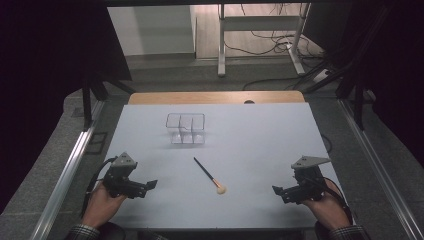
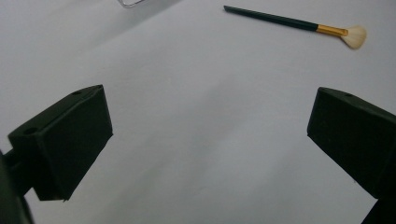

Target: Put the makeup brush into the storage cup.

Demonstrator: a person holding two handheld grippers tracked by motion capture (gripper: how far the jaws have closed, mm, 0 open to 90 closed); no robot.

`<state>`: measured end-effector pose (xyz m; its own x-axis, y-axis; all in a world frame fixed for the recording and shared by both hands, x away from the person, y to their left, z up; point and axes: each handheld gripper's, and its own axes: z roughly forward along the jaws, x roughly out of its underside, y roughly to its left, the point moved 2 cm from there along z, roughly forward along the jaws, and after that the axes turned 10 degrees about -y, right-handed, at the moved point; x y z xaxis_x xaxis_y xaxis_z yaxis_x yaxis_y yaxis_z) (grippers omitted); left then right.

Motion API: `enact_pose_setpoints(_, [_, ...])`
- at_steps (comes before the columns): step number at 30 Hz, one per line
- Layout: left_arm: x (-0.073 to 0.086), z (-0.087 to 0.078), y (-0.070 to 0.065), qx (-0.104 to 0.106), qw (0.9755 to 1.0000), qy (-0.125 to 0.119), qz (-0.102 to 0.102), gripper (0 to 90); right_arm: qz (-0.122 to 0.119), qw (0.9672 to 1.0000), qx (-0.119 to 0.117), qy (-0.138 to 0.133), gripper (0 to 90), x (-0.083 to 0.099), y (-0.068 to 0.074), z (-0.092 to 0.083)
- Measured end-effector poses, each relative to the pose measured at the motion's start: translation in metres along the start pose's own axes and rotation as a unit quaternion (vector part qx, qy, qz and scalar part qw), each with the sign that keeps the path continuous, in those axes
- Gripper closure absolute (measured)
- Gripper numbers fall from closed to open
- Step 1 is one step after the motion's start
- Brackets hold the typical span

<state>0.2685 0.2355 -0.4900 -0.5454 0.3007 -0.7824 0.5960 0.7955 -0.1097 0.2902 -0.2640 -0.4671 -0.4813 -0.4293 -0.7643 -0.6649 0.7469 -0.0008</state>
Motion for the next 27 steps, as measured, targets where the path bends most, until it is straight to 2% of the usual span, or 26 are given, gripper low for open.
enact_pose_setpoints(10, [-0.009,0.008,-0.002,-0.005,1.0000,0.003,-0.003,0.1,0.001,1.0000,0.002,0.003,0.0,0.000,0.000,0.000])
enact_pose_setpoints(13, [-0.013,0.012,0.000,-0.003,1.0000,0.001,-0.009,0.1,0.003,1.0000,0.001,0.004,0.0,0.000,0.000,0.001])
enact_pose_setpoints(18, [-0.017,0.017,-0.001,0.005,0.9999,0.006,-0.009,0.2,0.008,1.0000,0.000,0.004,0.0,0.000,-0.001,0.001])
enact_pose_setpoints(22, [-0.020,0.020,-0.002,0.013,0.9999,0.008,-0.003,0.1,0.002,1.0000,0.000,0.007,0.0,0.000,0.000,0.002])
enact_pose_setpoints(23, [-0.024,0.023,-0.004,0.021,0.9997,0.009,0.000,0.1,0.001,1.0000,0.001,0.008,0.0,0.000,0.000,0.002])
enact_pose_setpoints(27, [-0.029,0.026,-0.007,0.027,0.9994,0.013,0.015,0.1,0.004,1.0000,0.001,0.008,0.0,0.000,0.000,0.002])
